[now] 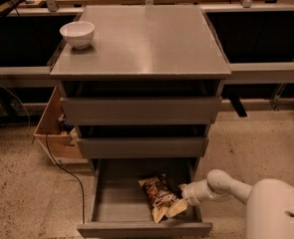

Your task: Place brown chip bag into bottom drawer

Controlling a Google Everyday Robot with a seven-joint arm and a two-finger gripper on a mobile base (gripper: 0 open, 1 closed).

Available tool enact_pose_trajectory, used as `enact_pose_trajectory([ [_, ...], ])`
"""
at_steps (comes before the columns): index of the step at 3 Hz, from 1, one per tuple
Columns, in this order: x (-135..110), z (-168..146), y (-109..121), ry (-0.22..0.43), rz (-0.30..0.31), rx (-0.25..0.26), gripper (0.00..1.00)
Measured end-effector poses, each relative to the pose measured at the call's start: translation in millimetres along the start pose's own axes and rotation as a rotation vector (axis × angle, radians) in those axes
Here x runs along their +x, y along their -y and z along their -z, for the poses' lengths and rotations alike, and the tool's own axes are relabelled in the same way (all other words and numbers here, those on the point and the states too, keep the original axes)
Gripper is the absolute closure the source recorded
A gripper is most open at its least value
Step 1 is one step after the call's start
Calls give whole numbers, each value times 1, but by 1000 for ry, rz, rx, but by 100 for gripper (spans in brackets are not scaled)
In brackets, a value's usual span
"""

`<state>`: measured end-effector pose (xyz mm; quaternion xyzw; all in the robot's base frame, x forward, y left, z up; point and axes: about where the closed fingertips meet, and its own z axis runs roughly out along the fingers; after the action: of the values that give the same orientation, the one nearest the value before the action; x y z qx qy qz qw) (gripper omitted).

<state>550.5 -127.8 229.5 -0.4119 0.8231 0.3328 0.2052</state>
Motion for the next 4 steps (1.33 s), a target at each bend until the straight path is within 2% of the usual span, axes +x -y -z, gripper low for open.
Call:
enact_pose_trajectory([
  [1,-8,48,-7,49,-14,-11,0],
  [2,-31,113,-9,86,8,34,0],
  [3,-84,206,-18,125,122,150,0],
  [4,-131,259,-27,150,220,231,0],
])
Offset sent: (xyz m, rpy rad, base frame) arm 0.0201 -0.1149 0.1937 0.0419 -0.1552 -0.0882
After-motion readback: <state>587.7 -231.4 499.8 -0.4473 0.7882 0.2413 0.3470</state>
